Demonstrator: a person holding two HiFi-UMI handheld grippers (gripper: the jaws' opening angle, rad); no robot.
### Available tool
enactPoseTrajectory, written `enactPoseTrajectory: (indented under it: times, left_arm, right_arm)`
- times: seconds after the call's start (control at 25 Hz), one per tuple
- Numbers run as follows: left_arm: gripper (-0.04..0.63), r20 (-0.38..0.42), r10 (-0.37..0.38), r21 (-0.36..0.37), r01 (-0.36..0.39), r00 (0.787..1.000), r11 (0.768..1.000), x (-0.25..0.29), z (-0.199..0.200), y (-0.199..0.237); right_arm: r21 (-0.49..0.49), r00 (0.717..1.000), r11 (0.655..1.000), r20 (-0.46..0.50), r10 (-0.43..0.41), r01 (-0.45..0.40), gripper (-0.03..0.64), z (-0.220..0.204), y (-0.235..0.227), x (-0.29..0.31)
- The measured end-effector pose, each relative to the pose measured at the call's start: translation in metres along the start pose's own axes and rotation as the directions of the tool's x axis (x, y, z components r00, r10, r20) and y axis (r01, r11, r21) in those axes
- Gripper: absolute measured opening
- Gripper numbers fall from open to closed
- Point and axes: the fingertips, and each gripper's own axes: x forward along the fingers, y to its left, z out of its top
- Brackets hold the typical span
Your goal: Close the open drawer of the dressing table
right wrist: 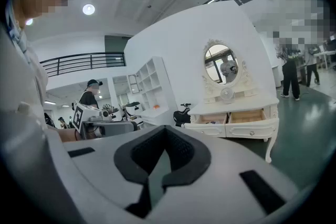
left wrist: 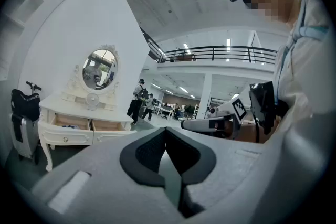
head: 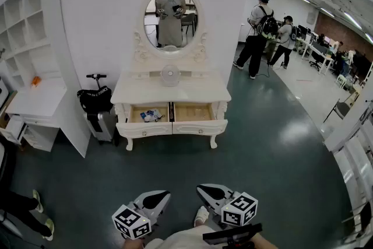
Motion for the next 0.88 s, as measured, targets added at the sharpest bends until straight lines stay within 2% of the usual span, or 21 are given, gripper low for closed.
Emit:
enactPoseTrajectory:
  times: [0.88]
  left_arm:
    - [0.009,0.008,-0.014,-0.002,0.014,1.000,1.000,0.001,0.009,0.018]
  right_arm:
    - [0.047,1.000,0.999,0.018,0.001,-0.002,0.015,0.010,-0.007,0.021]
